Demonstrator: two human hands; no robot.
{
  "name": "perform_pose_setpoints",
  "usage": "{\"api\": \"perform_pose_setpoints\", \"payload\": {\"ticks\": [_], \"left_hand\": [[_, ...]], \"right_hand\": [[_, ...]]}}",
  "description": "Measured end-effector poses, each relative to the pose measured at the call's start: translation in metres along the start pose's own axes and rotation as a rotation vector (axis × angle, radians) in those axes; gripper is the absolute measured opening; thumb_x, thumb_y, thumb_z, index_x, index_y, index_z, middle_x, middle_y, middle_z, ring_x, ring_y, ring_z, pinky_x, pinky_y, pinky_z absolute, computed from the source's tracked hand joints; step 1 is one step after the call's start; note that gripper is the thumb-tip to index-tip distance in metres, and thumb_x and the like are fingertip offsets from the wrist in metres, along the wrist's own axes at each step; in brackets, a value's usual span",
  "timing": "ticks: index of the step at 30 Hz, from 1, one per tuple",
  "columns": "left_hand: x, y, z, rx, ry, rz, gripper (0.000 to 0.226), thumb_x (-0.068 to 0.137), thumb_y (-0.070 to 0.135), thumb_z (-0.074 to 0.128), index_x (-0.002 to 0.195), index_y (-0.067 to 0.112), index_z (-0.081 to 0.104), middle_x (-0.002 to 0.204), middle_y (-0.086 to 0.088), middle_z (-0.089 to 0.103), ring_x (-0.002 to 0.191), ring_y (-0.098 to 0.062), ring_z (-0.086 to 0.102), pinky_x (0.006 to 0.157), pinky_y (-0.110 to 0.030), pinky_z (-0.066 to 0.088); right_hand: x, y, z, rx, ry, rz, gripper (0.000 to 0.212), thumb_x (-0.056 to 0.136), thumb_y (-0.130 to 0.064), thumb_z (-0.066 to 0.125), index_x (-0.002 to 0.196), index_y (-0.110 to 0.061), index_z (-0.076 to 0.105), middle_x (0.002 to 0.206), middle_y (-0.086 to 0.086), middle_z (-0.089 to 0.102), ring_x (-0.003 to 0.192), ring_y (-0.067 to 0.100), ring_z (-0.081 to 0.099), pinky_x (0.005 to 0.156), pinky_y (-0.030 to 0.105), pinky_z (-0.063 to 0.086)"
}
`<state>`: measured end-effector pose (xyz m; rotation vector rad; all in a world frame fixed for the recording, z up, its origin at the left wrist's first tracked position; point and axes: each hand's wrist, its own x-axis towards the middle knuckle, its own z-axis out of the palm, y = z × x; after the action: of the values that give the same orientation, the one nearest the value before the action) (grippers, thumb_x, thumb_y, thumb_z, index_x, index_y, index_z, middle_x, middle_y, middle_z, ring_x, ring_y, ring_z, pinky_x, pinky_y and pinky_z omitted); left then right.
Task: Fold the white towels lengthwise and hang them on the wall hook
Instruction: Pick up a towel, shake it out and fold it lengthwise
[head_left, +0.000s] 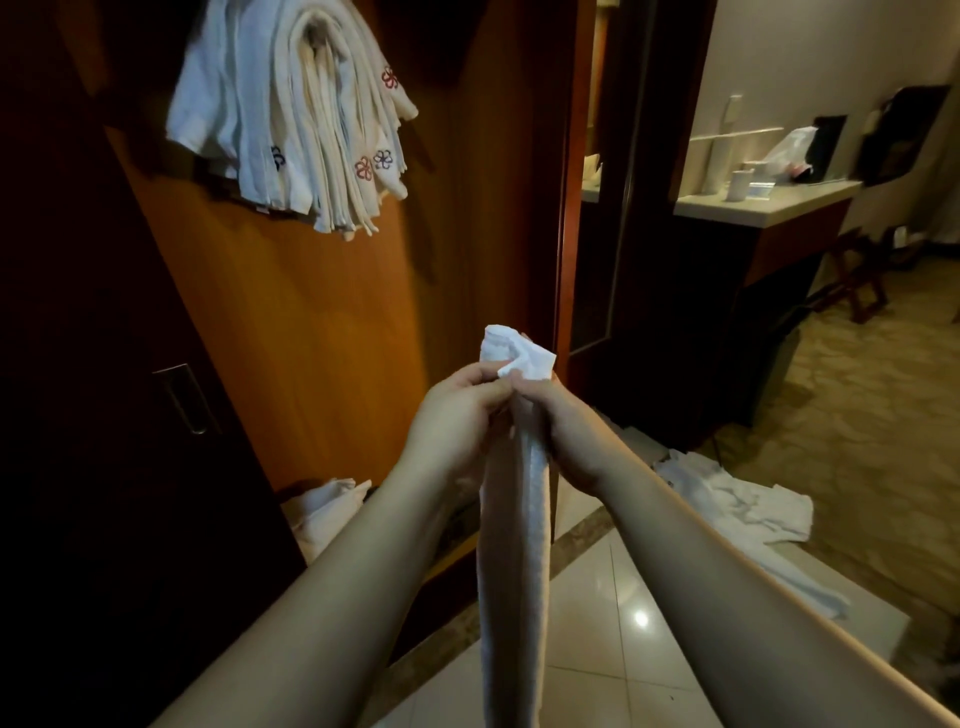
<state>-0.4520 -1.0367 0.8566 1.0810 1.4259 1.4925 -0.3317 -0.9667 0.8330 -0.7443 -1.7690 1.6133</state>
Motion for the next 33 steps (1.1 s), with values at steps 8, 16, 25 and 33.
{"api": "perform_pose_setpoints", "payload": {"ticks": [8,16,25,33], "left_hand": [[-0.016,0.039,0.011,0.264,-0.174,-0.106,0.094,0.079,0.076,0.02,0.149,0.018,0.046,0.159,-0.01,0.036,0.147,-0.024,0.031,0.119,-0.04,0.02],[-0.005,0.026,0.005,0.354,-0.23,-0.028,0.099,0.072,0.087,0.011,0.134,0.03,0.062,0.153,-0.003,0.046,0.138,-0.012,0.04,0.113,-0.037,0.023],[0.038,-0.003,-0.025,0.039,-0.105,0.095,0.075,0.076,0.075,0.063,0.134,0.029,0.053,0.135,0.006,0.062,0.123,-0.016,0.06,0.108,-0.043,0.046],[0.051,0.012,-0.012,-0.197,-0.41,-0.104,0.039,0.068,0.044,0.082,0.103,0.027,0.08,0.123,-0.003,0.064,0.108,-0.025,0.059,0.095,-0.032,0.042]], "right_hand": [[0.0,-0.002,0.0,-0.374,0.065,-0.157,0.033,0.095,-0.015,0.061,0.109,-0.044,0.053,0.102,-0.02,0.066,0.096,-0.002,0.06,0.096,0.023,0.05],[-0.002,0.004,-0.008,-0.398,0.228,-0.148,0.031,0.091,-0.027,0.047,0.09,-0.05,0.067,0.068,-0.008,0.065,0.061,0.001,0.06,0.061,0.029,0.048],[0.026,-0.052,-0.048,0.29,0.0,-0.076,0.064,0.073,0.0,0.047,0.135,-0.014,0.055,0.106,0.013,0.076,0.097,0.03,0.074,0.072,0.038,0.061],[0.04,-0.104,-0.083,0.502,-0.12,-0.061,0.079,0.071,-0.008,0.067,0.146,-0.006,0.043,0.135,0.024,0.061,0.122,0.042,0.062,0.091,0.052,0.056]]}}
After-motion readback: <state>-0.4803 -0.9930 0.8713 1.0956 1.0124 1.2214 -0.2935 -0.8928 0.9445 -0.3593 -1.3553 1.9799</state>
